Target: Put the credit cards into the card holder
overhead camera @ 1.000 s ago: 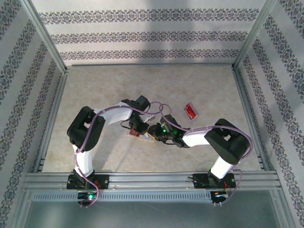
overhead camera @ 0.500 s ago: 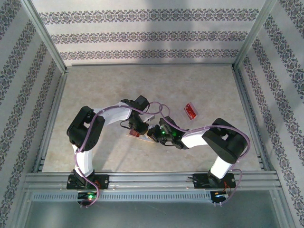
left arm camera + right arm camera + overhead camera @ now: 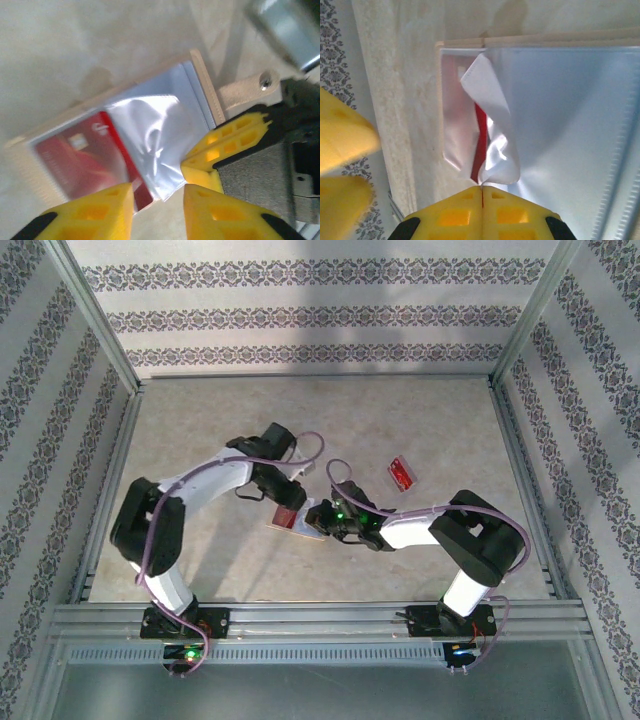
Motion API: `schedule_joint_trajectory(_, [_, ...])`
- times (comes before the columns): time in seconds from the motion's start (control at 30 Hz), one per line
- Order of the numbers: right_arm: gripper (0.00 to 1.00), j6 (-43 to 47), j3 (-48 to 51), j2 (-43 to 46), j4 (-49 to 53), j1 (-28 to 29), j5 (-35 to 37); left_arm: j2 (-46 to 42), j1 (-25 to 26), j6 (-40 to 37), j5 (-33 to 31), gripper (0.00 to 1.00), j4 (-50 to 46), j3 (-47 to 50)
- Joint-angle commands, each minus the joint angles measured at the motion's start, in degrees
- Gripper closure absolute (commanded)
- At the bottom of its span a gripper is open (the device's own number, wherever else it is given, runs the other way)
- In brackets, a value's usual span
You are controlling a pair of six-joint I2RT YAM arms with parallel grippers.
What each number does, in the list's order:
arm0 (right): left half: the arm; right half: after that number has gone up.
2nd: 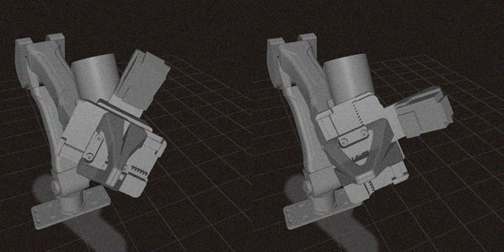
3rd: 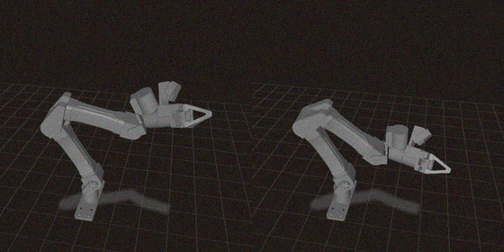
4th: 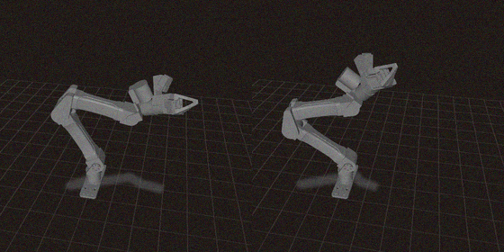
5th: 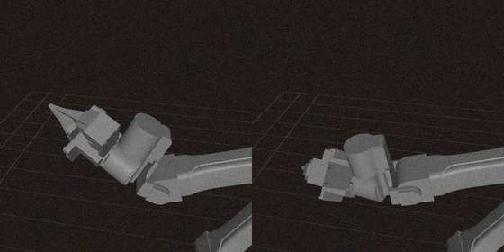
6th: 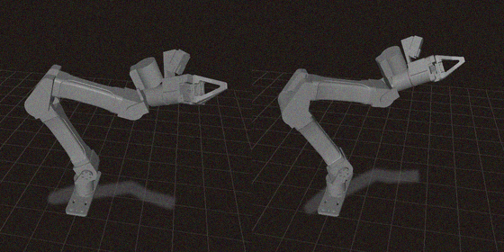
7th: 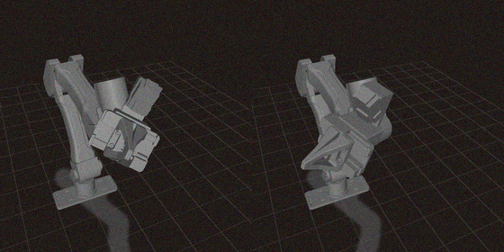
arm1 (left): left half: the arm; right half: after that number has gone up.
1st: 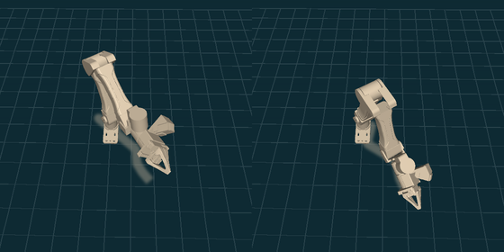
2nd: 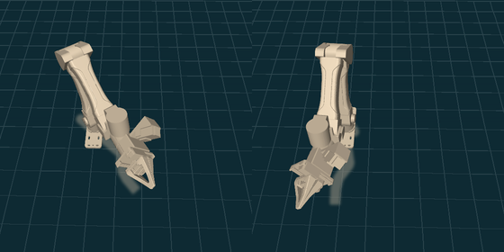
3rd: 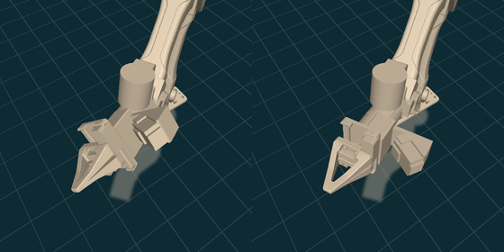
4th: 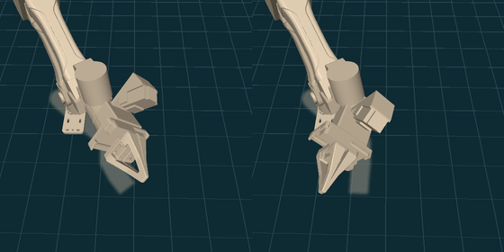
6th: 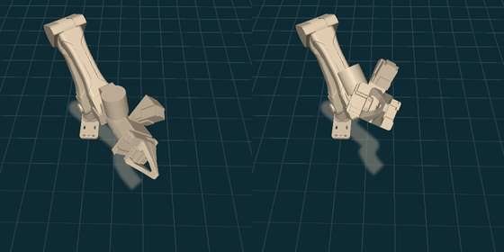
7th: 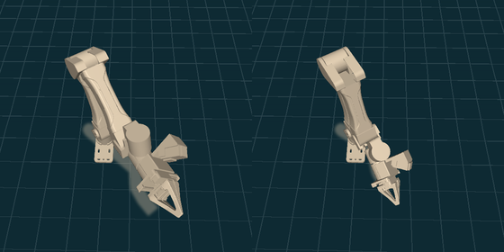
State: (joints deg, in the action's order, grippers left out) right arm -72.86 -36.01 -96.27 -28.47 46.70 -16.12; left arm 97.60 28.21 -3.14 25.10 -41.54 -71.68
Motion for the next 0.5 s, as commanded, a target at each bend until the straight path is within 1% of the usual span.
schedule_joint_trajectory(0.0, [1.0,3.02,-3.51,-0.29,1.94,0.85,-1.14,-2.54,-4.55,1.38,1.59,0.63,-0.55,0.97])
schedule_joint_trajectory(0.13, [1.0,3.42,-7.38,-3.85,2.19,1.28,-3.2,-3.03,-9.89,2.97,0.05,0.6,1.68,2.47])
schedule_joint_trajectory(0.27, [0.98,3.6,-10.7,-7.64,2.28,1.64,-4.68,-3.2,-12.46,3.49,-0.58,0.59,3.15,3.64])
schedule_joint_trajectory(0.43, [0.85,3.77,-14.69,-12.01,2.34,1.62,-6.77,-3.21,-12.71,3.05,-0.38,0.58,3.9,4.75])
schedule_joint_trajectory(0.47, [0.84,3.9,-15.24,-12.46,2.49,1.64,-6.97,-3.2,-12.74,2.97,-0.54,0.57,3.99,4.87])
